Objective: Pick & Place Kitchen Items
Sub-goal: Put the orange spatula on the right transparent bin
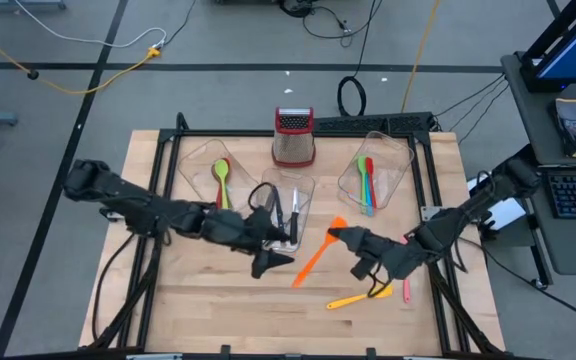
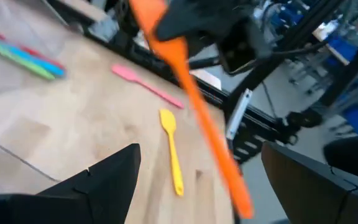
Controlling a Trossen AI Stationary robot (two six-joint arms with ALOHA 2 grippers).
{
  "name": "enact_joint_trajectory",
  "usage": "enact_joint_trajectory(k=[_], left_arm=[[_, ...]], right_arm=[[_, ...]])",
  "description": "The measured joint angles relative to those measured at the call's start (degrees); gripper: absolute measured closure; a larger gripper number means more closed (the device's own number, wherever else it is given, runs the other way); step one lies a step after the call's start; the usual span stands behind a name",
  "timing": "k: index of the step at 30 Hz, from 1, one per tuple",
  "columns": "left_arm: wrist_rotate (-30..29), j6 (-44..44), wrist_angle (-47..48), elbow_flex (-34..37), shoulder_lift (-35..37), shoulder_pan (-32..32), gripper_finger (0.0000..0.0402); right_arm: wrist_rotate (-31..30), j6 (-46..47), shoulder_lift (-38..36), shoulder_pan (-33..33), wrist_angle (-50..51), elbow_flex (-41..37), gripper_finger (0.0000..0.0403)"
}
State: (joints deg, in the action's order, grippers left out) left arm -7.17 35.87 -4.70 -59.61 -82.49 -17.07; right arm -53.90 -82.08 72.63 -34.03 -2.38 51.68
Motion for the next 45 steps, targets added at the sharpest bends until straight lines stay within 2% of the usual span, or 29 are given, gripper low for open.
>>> enact_joint_trajectory(k=[4, 10, 12, 22, 35, 39, 42, 45], left_arm=[[6.2, 3.3, -0.1, 0.0, -2.3, 2.8, 0.0066], [14.1, 4.4, -8.6, 0.0, -6.6, 4.0, 0.0066], [16.1, 5.5, -8.9, 0.0, -7.5, 4.1, 0.0066], [19.5, 8.8, -13.2, 0.0, -12.3, 4.1, 0.0066], [20.2, 8.3, -13.9, 0.0, -12.6, 3.8, 0.0071], [19.6, 7.6, -13.8, 0.0, -12.6, 3.8, 0.0121], [19.6, 6.6, -13.7, 0.0, -12.6, 3.8, 0.0192], [19.8, 5.0, -13.7, 0.0, -12.6, 3.8, 0.0280]], right_arm=[[0.1, -2.0, 1.0, -2.0, -4.1, 0.0, 0.0387], [0.1, -3.4, 3.1, -2.5, -6.6, 0.0, 0.0387], [0.1, -4.2, 3.8, -2.4, -7.0, 0.0, 0.0387], [0.7, -8.1, 5.4, -1.7, -13.1, 0.0, 0.0387], [1.2, -8.2, 6.1, 1.6, -13.8, 0.0, 0.0387], [2.9, -7.5, 6.7, 2.5, -13.7, 0.0, 0.0387], [2.8, -7.2, 6.5, 3.0, -13.9, 0.0, 0.0387], [2.8, -7.2, 6.6, 3.0, -13.6, 0.0, 0.0387]])
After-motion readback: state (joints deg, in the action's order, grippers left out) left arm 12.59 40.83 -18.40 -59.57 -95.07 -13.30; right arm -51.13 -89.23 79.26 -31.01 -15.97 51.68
